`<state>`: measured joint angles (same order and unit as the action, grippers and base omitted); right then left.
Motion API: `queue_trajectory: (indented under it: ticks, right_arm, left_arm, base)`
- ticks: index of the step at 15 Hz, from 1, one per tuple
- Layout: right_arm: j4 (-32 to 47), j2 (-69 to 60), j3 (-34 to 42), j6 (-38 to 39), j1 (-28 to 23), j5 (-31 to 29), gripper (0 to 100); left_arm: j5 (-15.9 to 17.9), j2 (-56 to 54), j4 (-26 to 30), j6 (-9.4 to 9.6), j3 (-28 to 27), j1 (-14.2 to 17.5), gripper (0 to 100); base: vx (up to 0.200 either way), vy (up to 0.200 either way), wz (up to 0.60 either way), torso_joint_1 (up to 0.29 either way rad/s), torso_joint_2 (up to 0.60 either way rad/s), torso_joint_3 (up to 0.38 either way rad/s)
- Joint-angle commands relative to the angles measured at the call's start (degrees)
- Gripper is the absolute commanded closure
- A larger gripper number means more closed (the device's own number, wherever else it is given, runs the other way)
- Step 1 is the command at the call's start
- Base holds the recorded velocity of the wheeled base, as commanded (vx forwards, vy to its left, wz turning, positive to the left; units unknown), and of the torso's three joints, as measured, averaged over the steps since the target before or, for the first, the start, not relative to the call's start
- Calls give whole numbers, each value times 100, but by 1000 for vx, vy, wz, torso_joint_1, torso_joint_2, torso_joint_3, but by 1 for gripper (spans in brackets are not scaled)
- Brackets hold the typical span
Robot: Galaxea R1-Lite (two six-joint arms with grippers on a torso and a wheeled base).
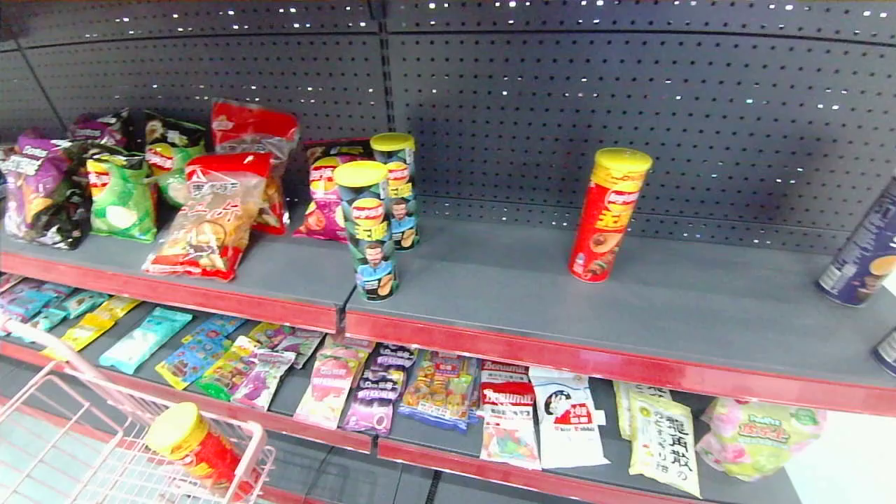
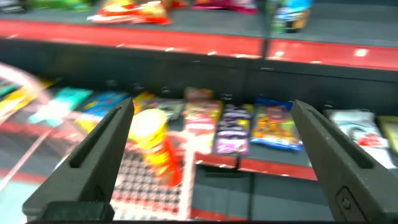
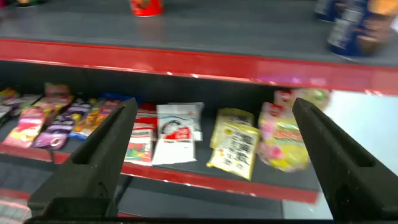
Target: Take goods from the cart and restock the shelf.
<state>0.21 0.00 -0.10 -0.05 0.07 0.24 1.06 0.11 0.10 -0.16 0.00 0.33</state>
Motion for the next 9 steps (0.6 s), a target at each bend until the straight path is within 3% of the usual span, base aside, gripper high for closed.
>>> queue_trajectory:
  ticks: [1, 4, 7, 9]
  right_arm:
    - [-3, 0, 1, 5, 1, 2, 0]
    - [-3, 0, 10, 5, 1, -7, 0]
    - [-3, 0, 10, 14, 1, -7, 0]
    - [-3, 0, 10, 22, 1, -7, 0]
  left_arm:
    - [-1, -2, -1, -2, 0, 2, 0]
    - [-1, -2, -1, -2, 0, 2, 0]
    - [-1, -2, -1, -2, 0, 2, 0]
    - [-1, -2, -1, -2, 0, 2, 0]
  base:
    - [0, 0, 600, 2, -2, 7]
    - [0, 0, 600, 4, 6, 4]
    - [0, 0, 0, -12, 19, 11]
    - [0, 0, 0, -129, 310, 171]
